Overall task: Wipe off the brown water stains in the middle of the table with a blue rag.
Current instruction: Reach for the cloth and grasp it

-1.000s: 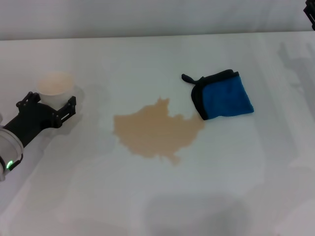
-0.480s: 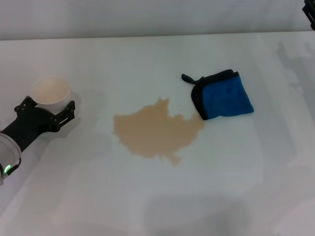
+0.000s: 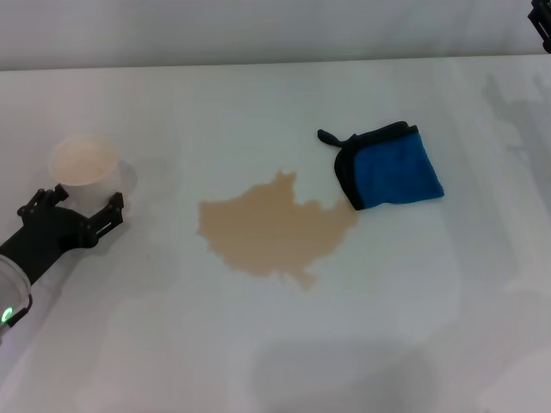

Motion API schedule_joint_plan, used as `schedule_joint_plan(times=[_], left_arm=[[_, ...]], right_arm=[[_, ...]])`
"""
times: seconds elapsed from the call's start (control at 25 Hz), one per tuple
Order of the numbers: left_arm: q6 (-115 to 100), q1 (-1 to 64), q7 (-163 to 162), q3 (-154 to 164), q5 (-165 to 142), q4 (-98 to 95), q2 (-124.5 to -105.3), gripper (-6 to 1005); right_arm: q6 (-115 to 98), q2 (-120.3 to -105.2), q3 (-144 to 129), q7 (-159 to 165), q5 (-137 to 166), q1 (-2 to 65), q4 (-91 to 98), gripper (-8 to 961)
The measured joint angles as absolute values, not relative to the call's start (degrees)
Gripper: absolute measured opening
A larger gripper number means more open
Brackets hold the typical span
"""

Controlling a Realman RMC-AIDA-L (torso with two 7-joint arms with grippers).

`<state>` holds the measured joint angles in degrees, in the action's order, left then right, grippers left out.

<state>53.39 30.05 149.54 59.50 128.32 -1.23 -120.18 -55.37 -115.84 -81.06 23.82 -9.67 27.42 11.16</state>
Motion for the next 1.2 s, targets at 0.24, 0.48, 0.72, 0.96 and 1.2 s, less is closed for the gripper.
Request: schedule_joint_plan(times=[0.24,0.48,0.72,0.96,1.2], left_arm=[[56.5,28.6,149.3,59.5,128.3,-0.7,-120.23,879],[59.3,27.6,148.6,59.8,128.1,0.7,-120.16,878],[64.1,24.7,146.9,59.8,127.9,1.6,-119.95,877],[71.2,21.2,145.8,59.6,128.1,1.7,-119.88,877],[80.7,17.7,143.6,57.7,131.1,1.3,-119.62,877]], right_arm=[[-55.3,-115.77,-81.8,23.8,-9.6,27.4,11.2,856],[-55.2,-115.75,-81.8,23.8,-9.6,27.3,11.2,855],[-55.3,-115.69,-81.8,23.8,-9.6,27.1,11.2,855],[-55.2,-115.59,-81.8,23.8,-9.6,27.2,11.2,854],[-54.8,-115.41,-81.8,23.8,-9.1,27.4,11.2,853]])
